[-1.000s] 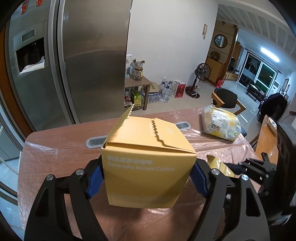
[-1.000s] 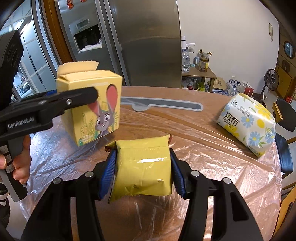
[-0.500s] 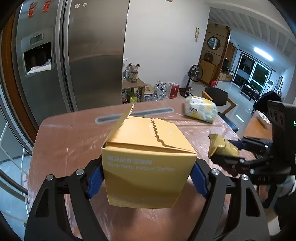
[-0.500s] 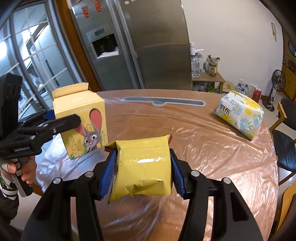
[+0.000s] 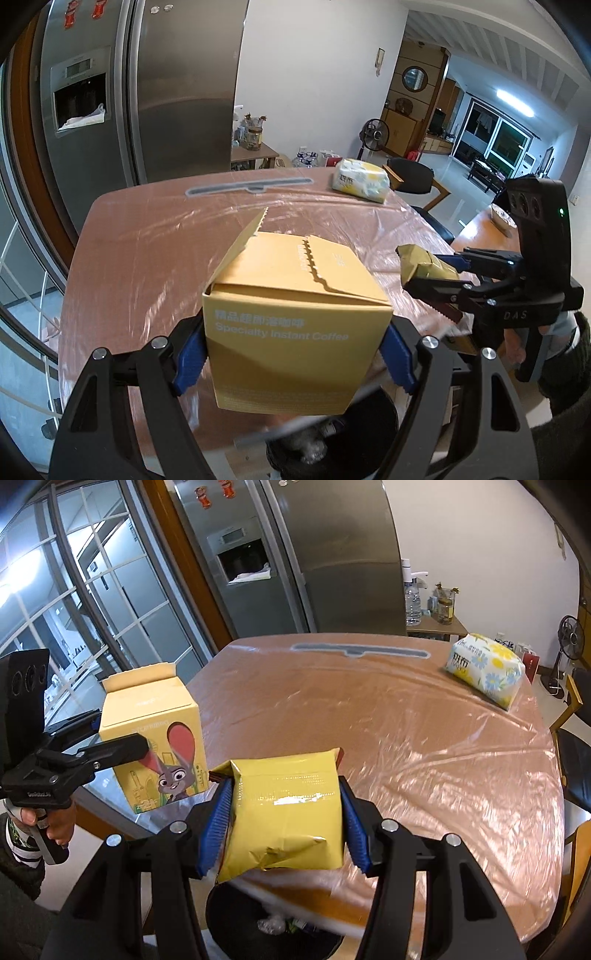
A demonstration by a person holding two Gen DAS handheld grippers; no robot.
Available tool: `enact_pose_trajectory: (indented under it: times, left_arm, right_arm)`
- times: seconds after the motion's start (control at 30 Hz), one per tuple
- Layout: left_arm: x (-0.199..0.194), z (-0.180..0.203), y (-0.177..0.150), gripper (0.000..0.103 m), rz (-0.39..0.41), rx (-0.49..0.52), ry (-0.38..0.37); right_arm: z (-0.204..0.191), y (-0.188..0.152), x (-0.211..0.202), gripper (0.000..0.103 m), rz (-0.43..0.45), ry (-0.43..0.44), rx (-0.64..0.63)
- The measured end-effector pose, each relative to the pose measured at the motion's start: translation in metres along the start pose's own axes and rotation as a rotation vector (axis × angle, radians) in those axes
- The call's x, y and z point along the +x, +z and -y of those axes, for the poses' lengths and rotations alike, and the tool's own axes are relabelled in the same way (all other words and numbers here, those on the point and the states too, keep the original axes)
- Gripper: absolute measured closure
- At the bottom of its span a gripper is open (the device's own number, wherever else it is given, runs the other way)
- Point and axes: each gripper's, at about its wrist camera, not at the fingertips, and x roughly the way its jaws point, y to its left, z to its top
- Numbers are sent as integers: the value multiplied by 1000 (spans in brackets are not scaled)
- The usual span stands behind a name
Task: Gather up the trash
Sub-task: 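Carry the yellow coffee box and yellow padded packet over the black bin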
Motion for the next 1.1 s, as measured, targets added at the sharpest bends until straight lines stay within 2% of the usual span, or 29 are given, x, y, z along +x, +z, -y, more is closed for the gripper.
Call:
enact_pose_trajectory:
  times: [0.33,0.6,0.8,1.1]
  left_arm:
    - [-28,14,-37,24,-45,21,-30]
    - [-41,34,-72,24,-121,46,-77]
    - [-21,48,-98,24,-210,87,-81]
    - [38,51,-141,24,-343,127,-53]
  right_arm:
    - [-13,-36,-23,49,-36,63,21]
    - [-22,-71,-22,49,-136,90,2]
    - [-28,-100,1,49,-231,67,-39]
    - [-27,-137,49,49,-329,9,-64]
